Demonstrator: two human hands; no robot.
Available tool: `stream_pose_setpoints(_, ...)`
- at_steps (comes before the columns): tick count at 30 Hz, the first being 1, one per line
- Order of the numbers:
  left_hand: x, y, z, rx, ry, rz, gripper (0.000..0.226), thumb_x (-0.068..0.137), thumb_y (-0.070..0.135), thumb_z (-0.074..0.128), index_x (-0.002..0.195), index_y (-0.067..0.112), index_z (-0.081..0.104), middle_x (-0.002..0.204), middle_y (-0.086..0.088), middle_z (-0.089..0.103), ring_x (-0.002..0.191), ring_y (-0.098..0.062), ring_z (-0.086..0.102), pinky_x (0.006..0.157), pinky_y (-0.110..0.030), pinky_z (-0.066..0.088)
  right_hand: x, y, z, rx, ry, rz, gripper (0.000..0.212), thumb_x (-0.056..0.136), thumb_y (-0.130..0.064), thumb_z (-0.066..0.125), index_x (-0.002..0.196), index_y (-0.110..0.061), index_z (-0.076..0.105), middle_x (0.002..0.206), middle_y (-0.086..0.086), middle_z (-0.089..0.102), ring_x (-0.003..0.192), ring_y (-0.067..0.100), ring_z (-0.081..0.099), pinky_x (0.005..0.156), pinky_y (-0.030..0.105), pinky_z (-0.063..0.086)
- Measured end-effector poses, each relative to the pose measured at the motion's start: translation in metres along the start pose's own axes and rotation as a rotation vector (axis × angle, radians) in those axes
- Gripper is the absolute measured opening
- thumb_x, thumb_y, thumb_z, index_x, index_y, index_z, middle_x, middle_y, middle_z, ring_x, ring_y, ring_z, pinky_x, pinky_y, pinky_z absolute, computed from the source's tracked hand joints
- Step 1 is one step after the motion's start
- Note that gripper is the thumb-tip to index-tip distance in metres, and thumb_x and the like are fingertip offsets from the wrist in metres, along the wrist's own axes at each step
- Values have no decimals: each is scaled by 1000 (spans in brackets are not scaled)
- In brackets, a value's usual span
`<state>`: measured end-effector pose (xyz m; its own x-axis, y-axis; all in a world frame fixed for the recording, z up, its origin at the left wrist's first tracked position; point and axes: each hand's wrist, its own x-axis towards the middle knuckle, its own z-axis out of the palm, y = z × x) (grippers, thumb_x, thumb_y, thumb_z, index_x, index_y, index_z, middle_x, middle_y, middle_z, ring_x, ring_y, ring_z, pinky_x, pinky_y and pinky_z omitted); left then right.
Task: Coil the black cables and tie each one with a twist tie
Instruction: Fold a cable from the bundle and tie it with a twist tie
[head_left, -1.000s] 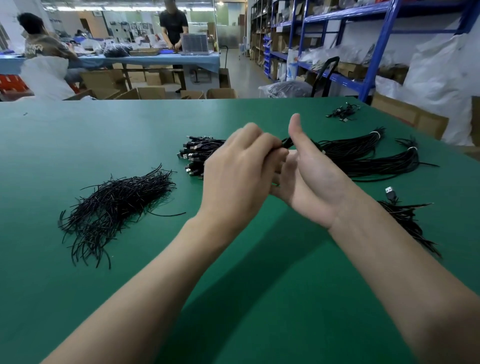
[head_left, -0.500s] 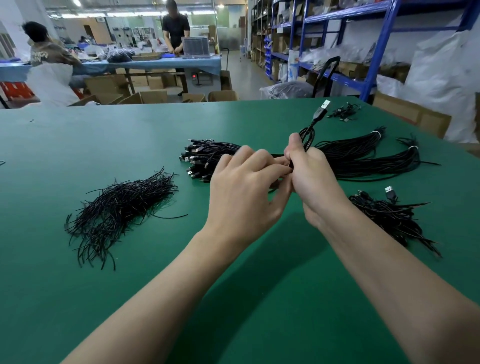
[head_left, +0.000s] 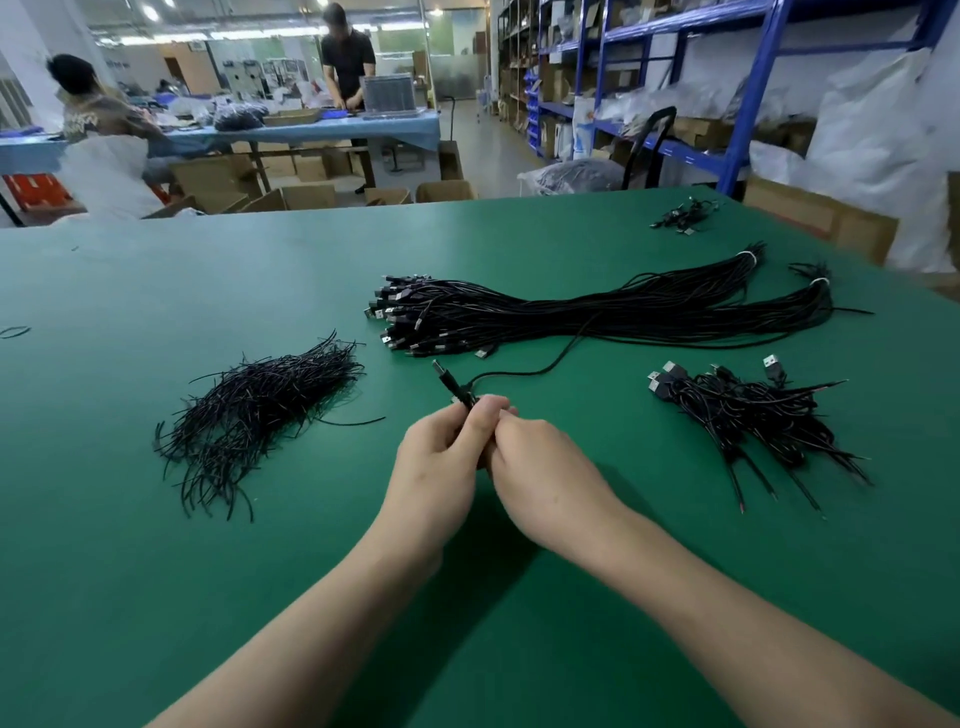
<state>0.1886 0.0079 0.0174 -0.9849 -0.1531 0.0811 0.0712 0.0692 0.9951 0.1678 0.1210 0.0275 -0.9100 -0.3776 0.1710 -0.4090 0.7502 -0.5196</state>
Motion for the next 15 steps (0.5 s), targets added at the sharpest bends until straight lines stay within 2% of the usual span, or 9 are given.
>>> stream_pose_setpoints(2,-4,-5,0,-61,12,-15,24,102,34,56,100,19,76,102,4,78,102,-12,72,96,-35,54,-2,-2,2,-2,-44,1,24,105,-25,32,100,-20,55,90,8,67,74,29,57,60,36,37)
stream_pose_setpoints(4,-5,-9,-2,-128,24,-22,25,101,33,58,102,17,77,105,2,78,104,-14,72,97,-34,53,-2,-3,1,5,-109,4,21,105,-26,32,93,-22,50,88,6,65,77,28,60,60,37,40)
stream_pose_setpoints(6,-6,-12,-3,-181,15,-30,26,100,33,58,101,15,77,109,0,77,107,-18,71,98,-37,53,-3,-1,0,102,-181,7,20,105,-31,33,100,-24,51,89,0,63,80,21,60,62,36,42)
stream_pose_setpoints(7,-6,-13,-4,-208,3,-37,27,99,33,58,101,14,78,110,-1,77,108,-20,71,98,-39,53,-4,-1,0,197,-216,16,21,105,-33,35,108,-25,54,89,-6,63,78,12,61,62,31,43)
stream_pose_setpoints(8,-7,-14,-5,-227,-10,-38,28,98,34,59,101,13,77,111,-2,77,107,-21,72,97,-39,55,-5,0,0,327,-246,40,22,105,-33,37,113,-26,56,82,-15,62,71,0,59,59,22,42)
stream_pose_setpoints(10,-8,-15,-8,-231,-23,-17,30,96,35,58,100,12,77,111,-3,77,102,-20,71,93,-37,57,-9,0,-2,641,-301,110,19,106,-28,39,101,-28,57,63,-18,49,47,-3,46,48,12,31)
stream_pose_setpoints(12,-9,-14,-9,-232,-30,0,31,97,36,58,99,11,77,109,-3,77,93,-18,71,83,-35,59,-13,0,-3,889,-348,166,21,108,-25,39,92,-21,52,66,-9,39,46,1,31,46,17,26)
stream_pose_setpoints(14,-11,-14,-9,-251,-55,-11,33,98,37,58,102,11,78,87,-7,76,69,-21,69,61,-33,58,-17,2,-3,952,-334,164,24,109,-25,41,97,-7,53,69,-4,43,48,6,35,47,20,33)
stream_pose_setpoints(15,-13,-14,-9,-266,-73,-23,34,99,38,58,103,11,77,73,-13,69,55,-26,64,51,-33,56,-20,3,-2,952,-321,154,28,109,-25,42,99,-1,54,67,-3,48,48,7,40,47,21,37)
